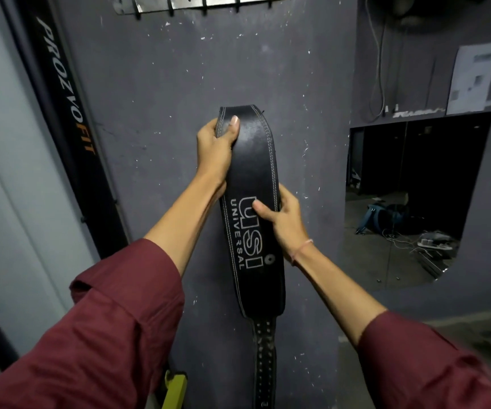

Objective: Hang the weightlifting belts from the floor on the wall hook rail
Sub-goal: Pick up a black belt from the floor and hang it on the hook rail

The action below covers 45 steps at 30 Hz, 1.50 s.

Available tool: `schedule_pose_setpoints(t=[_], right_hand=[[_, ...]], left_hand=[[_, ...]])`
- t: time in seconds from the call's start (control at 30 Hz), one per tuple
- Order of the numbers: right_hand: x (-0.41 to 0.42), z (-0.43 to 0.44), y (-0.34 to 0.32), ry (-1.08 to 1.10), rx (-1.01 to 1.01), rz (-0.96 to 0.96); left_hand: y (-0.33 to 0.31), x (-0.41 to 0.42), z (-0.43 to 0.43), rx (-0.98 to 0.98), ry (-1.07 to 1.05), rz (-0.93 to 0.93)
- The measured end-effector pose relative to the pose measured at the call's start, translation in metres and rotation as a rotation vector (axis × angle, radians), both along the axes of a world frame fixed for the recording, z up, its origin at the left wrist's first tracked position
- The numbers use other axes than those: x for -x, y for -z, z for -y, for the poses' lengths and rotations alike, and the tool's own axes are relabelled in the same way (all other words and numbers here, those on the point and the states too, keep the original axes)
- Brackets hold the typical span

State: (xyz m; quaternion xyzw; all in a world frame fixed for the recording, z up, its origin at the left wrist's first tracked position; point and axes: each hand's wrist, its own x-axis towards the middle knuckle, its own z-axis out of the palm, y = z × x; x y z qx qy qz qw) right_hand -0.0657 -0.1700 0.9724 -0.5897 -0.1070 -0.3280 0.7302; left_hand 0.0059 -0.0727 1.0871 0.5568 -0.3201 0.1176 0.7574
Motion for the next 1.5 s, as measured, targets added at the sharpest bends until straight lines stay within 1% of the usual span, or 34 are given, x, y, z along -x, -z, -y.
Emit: schedule_pose_setpoints(t=[0.07, 0.13, 0.2, 0.23, 0.3, 0.37, 0.4, 0.47, 0.53, 0.6, 0.67, 0.77, 0.83, 0.87, 0.93, 1.0, 1.07, 1.2, 1.3, 1.4, 1.5], right_hand=[[-0.002, -0.002, -0.007, 0.042, -0.031, 0.029], [-0.001, -0.004, -0.014, 0.077, -0.06, 0.055], [-0.002, -0.004, -0.029, 0.107, -0.074, 0.085], [-0.003, -0.003, -0.037, 0.114, -0.08, 0.095], [-0.005, 0.0, -0.052, 0.107, -0.113, 0.102], [-0.006, 0.003, -0.06, 0.097, -0.152, 0.094], [-0.006, 0.005, -0.061, 0.096, -0.164, 0.085], [-0.004, 0.007, -0.06, 0.105, -0.172, 0.067], [-0.002, 0.008, -0.058, 0.107, -0.172, 0.071], [0.0, 0.01, -0.056, 0.101, -0.169, 0.089], [0.003, 0.012, -0.052, 0.102, -0.165, 0.106], [0.01, 0.009, -0.036, 0.074, -0.124, 0.075], [0.016, 0.004, -0.019, 0.049, -0.09, 0.047], [0.018, 0.002, -0.014, 0.036, -0.088, 0.044], [0.021, 0.004, -0.009, 0.015, -0.094, 0.037], [0.025, 0.01, -0.006, -0.006, -0.056, 0.019], [0.033, 0.016, 0.007, -0.047, 0.026, -0.039], [0.054, 0.018, 0.076, -0.15, 0.052, -0.192], [0.069, 0.015, 0.135, -0.218, 0.05, -0.328], [0.078, 0.013, 0.174, -0.236, 0.08, -0.483], [0.078, 0.016, 0.169, -0.226, 0.181, -0.531]], left_hand=[[0.005, -0.002, -0.003, -0.08, -0.101, 0.096], [0.023, 0.003, -0.005, -0.174, -0.235, 0.176], [0.058, 0.02, -0.003, -0.191, -0.321, 0.194], [0.081, 0.028, -0.002, -0.181, -0.328, 0.168], [0.138, 0.037, 0.0, -0.209, -0.295, 0.065], [0.194, 0.046, -0.003, -0.297, -0.26, -0.063], [0.22, 0.052, -0.006, -0.325, -0.218, -0.098], [0.258, 0.067, -0.011, -0.341, -0.108, -0.132], [0.275, 0.079, -0.014, -0.321, -0.089, -0.157], [0.267, 0.079, -0.016, -0.262, -0.088, -0.18], [0.243, 0.073, -0.012, -0.23, -0.121, -0.135], [0.181, 0.076, -0.006, -0.119, -0.204, -0.019], [0.131, 0.064, -0.001, -0.046, -0.282, 0.007], [0.108, 0.053, 0.001, -0.056, -0.296, -0.006], [0.075, 0.035, 0.003, -0.074, -0.203, -0.101], [0.067, 0.026, 0.005, -0.049, -0.112, -0.159], [0.074, 0.026, 0.005, -0.021, -0.097, -0.13], [0.084, 0.026, 0.002, 0.063, -0.067, -0.103], [0.082, 0.025, -0.002, 0.055, -0.067, -0.065], [0.084, 0.02, -0.005, 0.042, -0.111, -0.059], [0.082, 0.018, -0.008, -0.024, -0.23, -0.026]])
